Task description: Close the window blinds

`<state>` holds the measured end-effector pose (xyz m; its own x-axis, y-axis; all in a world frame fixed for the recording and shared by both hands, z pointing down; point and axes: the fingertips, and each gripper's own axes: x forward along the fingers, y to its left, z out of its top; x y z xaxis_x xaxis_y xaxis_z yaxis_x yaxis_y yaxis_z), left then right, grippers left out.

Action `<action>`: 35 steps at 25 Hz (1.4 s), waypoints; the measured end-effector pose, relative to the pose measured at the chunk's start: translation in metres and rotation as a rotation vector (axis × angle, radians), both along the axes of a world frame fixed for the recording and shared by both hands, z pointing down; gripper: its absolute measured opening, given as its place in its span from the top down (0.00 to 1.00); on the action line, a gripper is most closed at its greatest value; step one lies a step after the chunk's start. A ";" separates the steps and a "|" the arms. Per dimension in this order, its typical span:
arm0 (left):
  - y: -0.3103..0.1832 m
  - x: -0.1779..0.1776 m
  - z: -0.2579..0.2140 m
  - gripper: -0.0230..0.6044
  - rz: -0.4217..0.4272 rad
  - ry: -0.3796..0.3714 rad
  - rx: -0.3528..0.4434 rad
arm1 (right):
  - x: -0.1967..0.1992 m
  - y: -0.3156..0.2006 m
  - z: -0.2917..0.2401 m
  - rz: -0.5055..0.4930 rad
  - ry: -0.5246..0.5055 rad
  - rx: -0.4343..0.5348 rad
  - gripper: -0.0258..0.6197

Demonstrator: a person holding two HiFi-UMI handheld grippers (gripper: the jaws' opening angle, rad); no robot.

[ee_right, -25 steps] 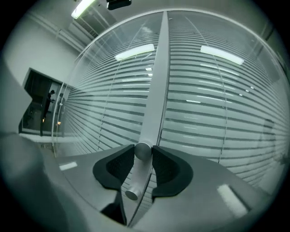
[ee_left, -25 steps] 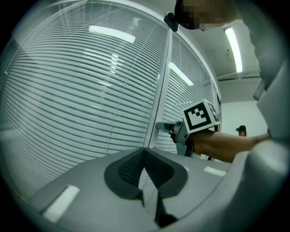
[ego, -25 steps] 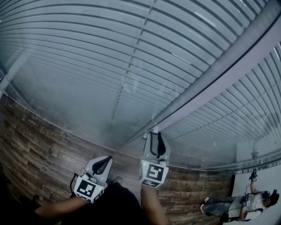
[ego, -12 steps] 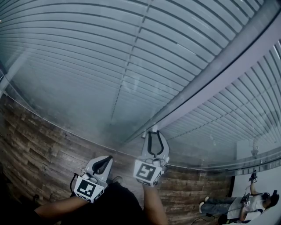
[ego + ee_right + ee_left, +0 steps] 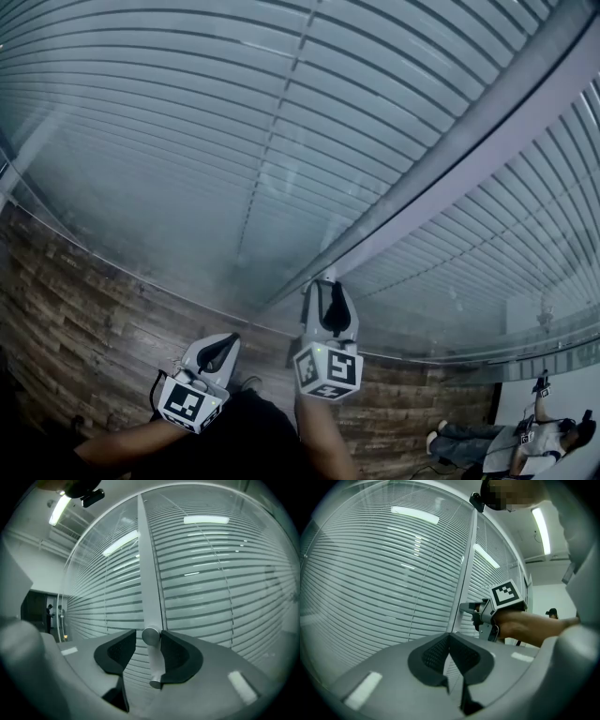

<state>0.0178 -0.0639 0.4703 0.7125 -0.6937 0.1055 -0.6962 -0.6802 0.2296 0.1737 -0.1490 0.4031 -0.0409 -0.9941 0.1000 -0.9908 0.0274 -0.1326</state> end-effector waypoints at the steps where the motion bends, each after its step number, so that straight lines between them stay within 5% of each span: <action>1: 0.000 0.000 0.001 0.96 -0.001 -0.001 -0.001 | 0.001 -0.001 0.003 0.006 -0.046 -0.003 0.70; 6: -0.002 -0.002 0.008 0.96 -0.011 0.001 0.005 | 0.004 -0.005 0.019 0.014 -0.149 -0.019 0.75; 14: -0.002 -0.002 -0.001 0.96 -0.006 -0.010 -0.002 | 0.001 -0.005 0.008 -0.009 0.329 -0.065 0.76; 23: 0.002 0.004 0.003 0.96 0.012 -0.010 0.020 | -0.002 -0.005 0.017 -0.055 0.615 -0.103 0.75; 35: 0.005 0.004 0.002 0.96 0.018 -0.013 0.027 | -0.007 0.023 0.007 -0.038 0.260 0.073 0.78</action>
<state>0.0213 -0.0592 0.4721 0.7235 -0.6835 0.0968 -0.6867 -0.6983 0.2022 0.1668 -0.1258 0.4103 -0.0607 -0.9974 0.0400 -0.9894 0.0654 0.1299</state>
